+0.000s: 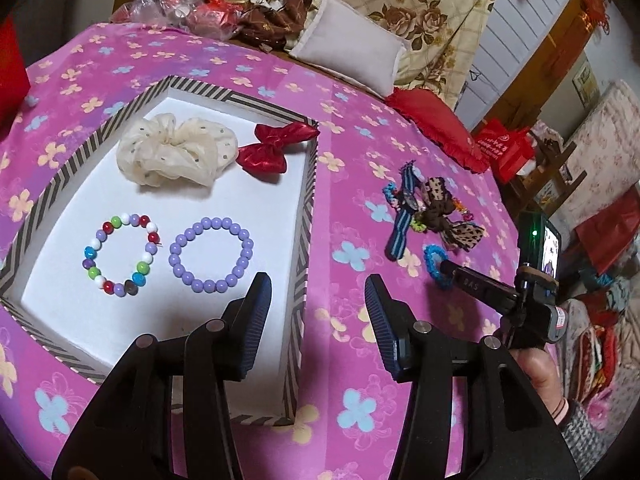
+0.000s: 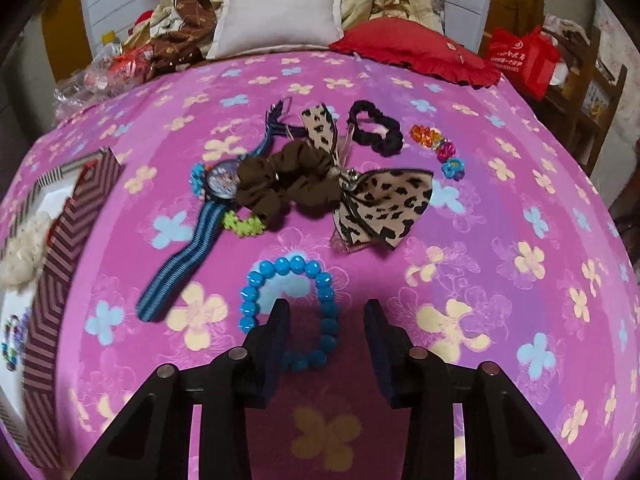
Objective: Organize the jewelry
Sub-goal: 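Grasp the blue bead bracelet with right tool while left grasps navy striped watch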
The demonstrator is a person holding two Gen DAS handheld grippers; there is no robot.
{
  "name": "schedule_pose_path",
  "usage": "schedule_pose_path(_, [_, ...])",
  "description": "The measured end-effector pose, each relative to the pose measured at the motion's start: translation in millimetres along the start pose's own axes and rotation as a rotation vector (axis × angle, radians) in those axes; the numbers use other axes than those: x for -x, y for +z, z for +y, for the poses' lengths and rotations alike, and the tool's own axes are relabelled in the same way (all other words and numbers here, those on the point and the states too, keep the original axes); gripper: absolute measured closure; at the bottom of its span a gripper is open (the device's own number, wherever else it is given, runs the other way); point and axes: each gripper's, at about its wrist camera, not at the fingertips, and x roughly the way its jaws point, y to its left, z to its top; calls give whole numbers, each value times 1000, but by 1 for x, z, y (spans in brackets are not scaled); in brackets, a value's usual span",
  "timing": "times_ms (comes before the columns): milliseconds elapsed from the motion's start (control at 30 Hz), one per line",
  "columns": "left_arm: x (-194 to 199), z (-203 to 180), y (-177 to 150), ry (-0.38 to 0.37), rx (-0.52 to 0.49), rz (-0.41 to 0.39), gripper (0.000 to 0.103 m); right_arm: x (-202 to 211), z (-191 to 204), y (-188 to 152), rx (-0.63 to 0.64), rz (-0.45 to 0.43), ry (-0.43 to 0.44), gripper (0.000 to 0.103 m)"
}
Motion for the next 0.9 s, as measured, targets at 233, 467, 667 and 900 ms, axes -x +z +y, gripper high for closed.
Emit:
schedule_pose_path(233, [-5,-11,-6,13,-38,12,55,0,-3,-3,23,-27,53,88])
schedule_pose_path(467, [-8,-30,-14,18,-86,17,55,8,-30,-18,1,-63,112,94])
schedule_pose_path(667, [-38,-60,-16,70,-149,94,55,8,-53,-23,-42,-117,201,94])
schedule_pose_path(900, [-103,-103,9,123,-232,168,55,4,-80,-26,-162,-113,371,94])
